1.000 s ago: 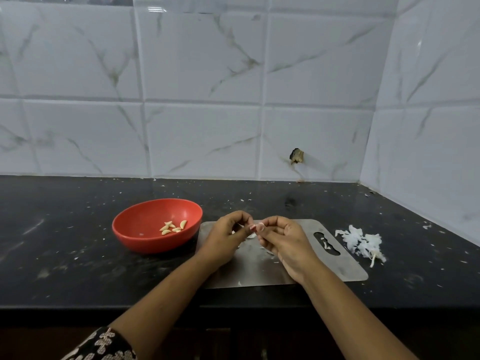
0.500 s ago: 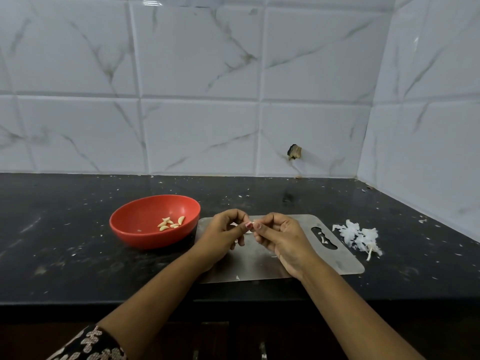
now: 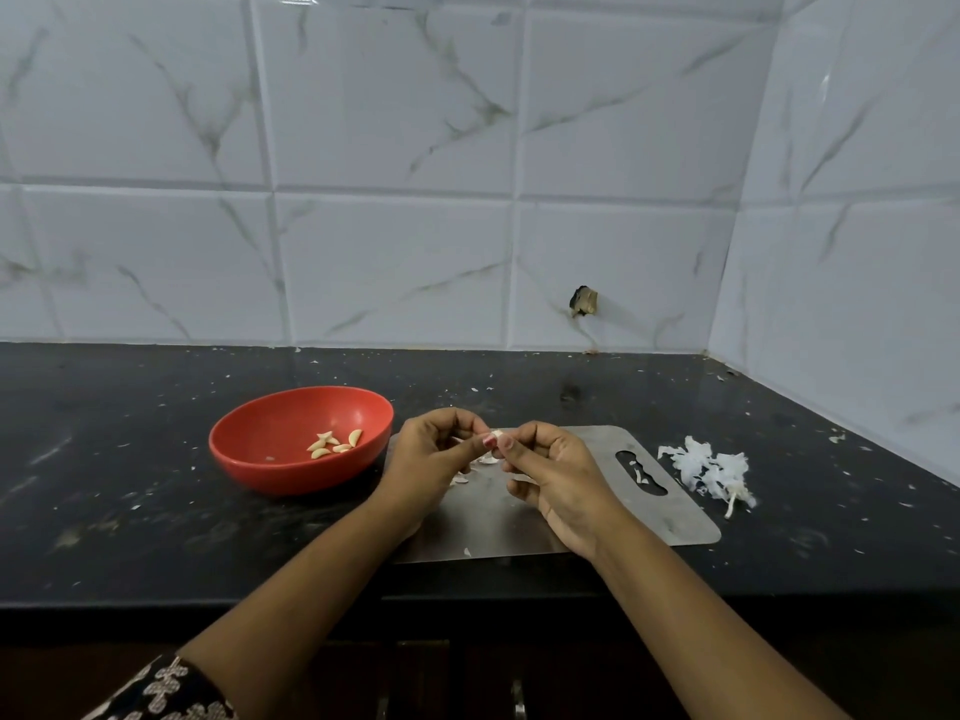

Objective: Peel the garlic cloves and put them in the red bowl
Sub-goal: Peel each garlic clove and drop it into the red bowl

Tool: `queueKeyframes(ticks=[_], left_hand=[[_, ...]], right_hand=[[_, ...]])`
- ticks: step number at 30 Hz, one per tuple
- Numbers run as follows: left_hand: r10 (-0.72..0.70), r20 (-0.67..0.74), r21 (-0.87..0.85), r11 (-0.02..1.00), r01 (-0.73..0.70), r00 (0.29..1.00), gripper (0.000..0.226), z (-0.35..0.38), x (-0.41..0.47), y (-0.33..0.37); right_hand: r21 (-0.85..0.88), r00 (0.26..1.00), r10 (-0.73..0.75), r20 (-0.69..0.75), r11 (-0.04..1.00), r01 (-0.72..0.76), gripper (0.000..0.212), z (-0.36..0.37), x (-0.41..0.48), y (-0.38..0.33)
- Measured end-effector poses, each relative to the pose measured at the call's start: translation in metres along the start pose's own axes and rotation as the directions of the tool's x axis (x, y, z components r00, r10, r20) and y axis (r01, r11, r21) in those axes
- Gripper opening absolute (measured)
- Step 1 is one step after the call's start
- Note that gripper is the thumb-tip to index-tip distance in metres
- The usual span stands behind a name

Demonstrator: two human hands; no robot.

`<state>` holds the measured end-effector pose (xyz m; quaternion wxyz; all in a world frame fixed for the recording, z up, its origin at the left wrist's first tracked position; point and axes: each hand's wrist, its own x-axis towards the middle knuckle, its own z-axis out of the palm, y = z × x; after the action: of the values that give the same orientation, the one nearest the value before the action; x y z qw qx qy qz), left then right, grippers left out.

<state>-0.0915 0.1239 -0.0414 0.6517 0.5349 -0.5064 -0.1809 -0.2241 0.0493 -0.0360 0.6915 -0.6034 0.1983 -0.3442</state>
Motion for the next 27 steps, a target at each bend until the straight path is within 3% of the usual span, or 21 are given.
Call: queueKeyframes(ticks=[8, 13, 27], left_hand=[[0.103, -0.071, 0.217, 0.972, -0.085, 0.992, 0.017, -0.0009, 0.0016, -0.0074], [0.132, -0.039, 0.323, 0.940, -0.112, 0.991, 0.015, -0.0041, 0.0012, -0.0104], [0.100, 0.093, 0.249, 0.961, -0.120, 0.991, 0.013, -0.0042, 0.0004, -0.0048]], right_hand=[[-0.026, 0.999, 0.033, 0.002, 0.999, -0.033, 0.009, -0.0001, 0.0003, -0.0005], [0.027, 1.000, 0.018, 0.018, 0.999, -0.019, 0.014, -0.0002, -0.0002, -0.0012], [-0.040, 0.996, -0.087, -0.004, 0.995, 0.087, 0.010, 0.0008, -0.0026, 0.0007]])
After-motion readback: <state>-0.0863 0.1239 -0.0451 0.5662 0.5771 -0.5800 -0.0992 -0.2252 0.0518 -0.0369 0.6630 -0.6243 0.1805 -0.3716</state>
